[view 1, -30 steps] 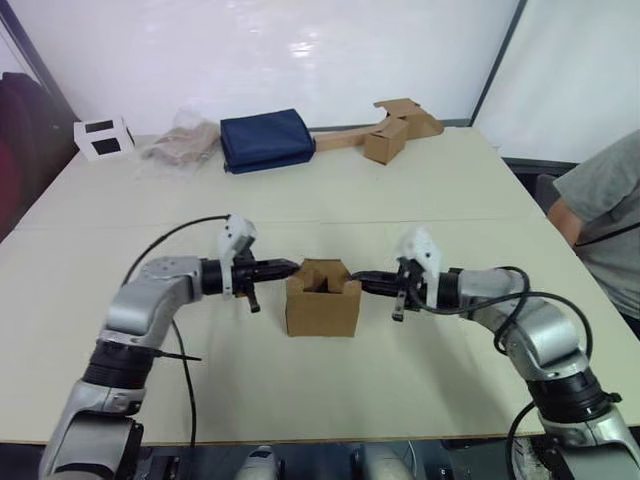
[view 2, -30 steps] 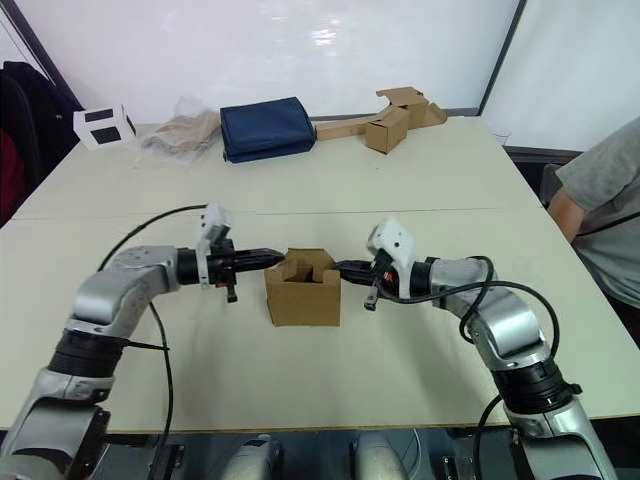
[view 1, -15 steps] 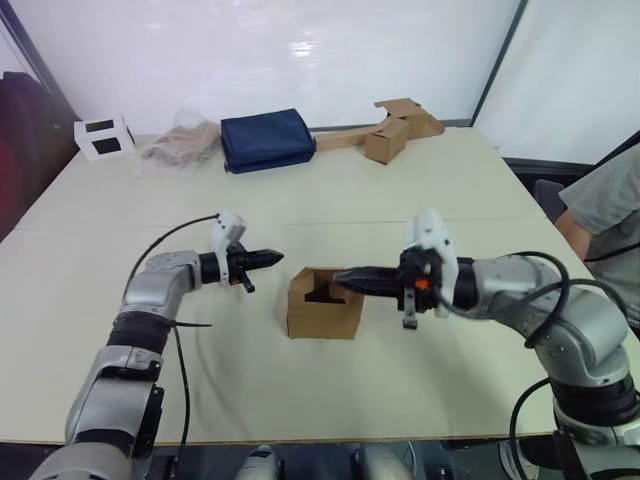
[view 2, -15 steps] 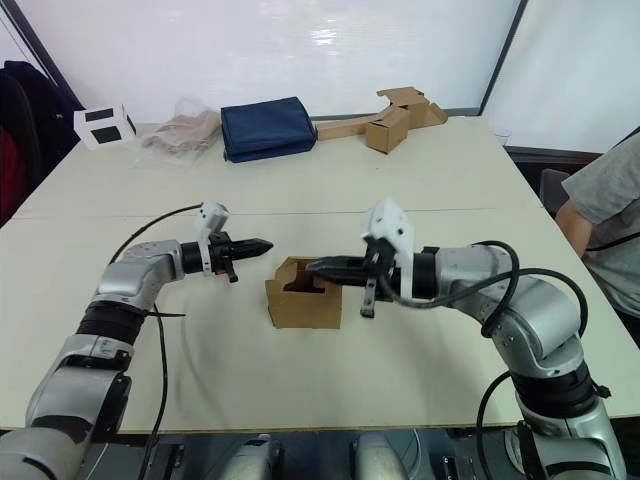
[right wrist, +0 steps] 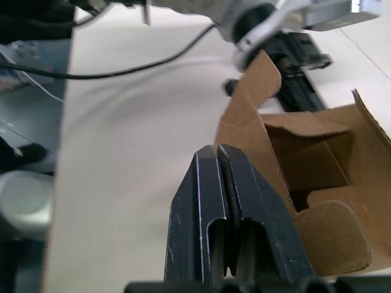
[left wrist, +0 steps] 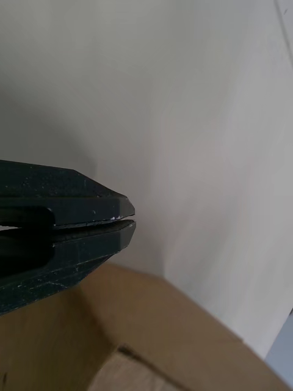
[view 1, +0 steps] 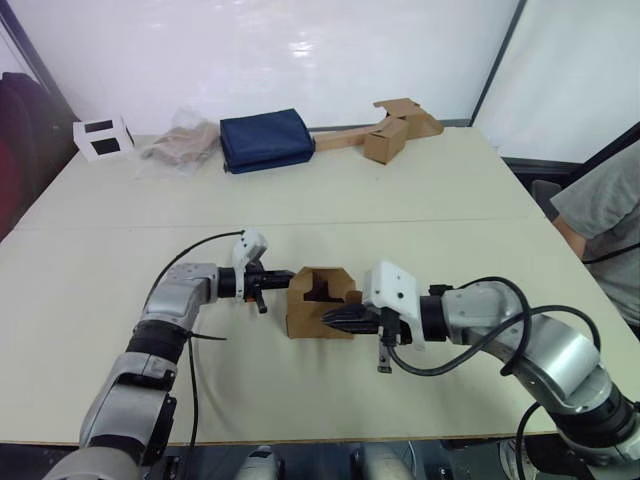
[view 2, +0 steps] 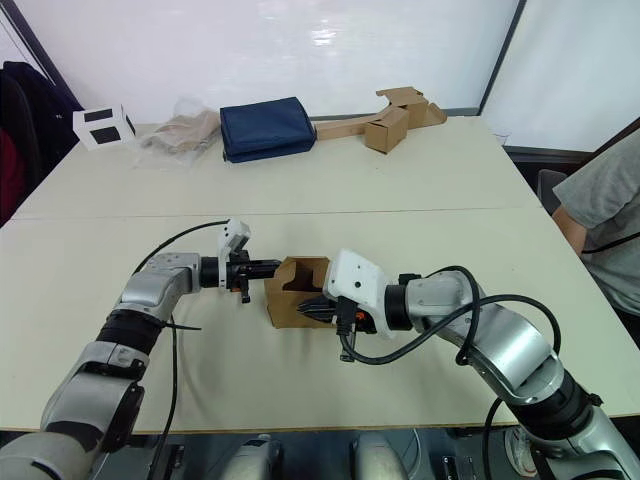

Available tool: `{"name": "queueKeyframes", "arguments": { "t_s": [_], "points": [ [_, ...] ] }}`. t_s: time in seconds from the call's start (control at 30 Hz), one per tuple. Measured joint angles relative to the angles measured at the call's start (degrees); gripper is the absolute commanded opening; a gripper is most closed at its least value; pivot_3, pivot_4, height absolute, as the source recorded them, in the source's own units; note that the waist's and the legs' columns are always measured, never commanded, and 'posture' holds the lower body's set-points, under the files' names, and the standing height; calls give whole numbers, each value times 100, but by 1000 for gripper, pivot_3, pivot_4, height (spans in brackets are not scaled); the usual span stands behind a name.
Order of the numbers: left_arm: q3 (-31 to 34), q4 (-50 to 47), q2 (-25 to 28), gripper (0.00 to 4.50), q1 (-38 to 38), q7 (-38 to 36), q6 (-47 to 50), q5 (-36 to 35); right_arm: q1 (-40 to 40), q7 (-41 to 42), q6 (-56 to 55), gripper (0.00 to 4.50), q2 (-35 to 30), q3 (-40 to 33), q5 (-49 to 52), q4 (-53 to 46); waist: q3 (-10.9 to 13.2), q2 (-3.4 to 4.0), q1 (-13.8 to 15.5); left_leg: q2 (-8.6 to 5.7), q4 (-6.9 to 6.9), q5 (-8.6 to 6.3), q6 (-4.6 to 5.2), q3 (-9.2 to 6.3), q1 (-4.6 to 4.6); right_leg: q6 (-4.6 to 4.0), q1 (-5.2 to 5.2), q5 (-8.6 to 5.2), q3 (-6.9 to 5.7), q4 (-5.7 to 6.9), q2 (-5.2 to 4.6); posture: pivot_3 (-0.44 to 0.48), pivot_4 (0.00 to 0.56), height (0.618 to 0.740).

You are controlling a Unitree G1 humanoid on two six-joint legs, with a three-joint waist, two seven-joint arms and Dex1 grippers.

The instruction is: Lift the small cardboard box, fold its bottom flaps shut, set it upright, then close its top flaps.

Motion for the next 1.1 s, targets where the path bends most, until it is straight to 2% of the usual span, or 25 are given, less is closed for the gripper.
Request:
{"name": "queueKeyframes", "arguments": {
  "t_s": [0.5,0.8,0.93,1.1],
  "points": [
    [39,-757,80,31,439,159,402,-19,-116,27,-438,0,413,209,-663,783,0,0,4,0,0,0,0,-1,0,0,0,0,0,0,0,0,150,740],
    [211,-788,108,31,470,433,400,-20,-100,94,-583,0,517,296,-817,960,0,0,3,0,0,0,0,-2,0,0,0,0,-1,0,0,0,150,740],
    [633,-953,524,31,424,512,649,-266,-25,90,-624,0,645,300,-842,1077,0,0,-23,1,-4,0,0,-2,0,0,-5,0,0,2,1,0,150,740],
    [836,-2614,1284,31,814,146,1668,-1046,-4,112,-775,0,718,294,-900,1217,0,0,-2,1,-3,0,-1,-1,0,0,1,0,0,-1,-3,0,150,740]
  ]
}}
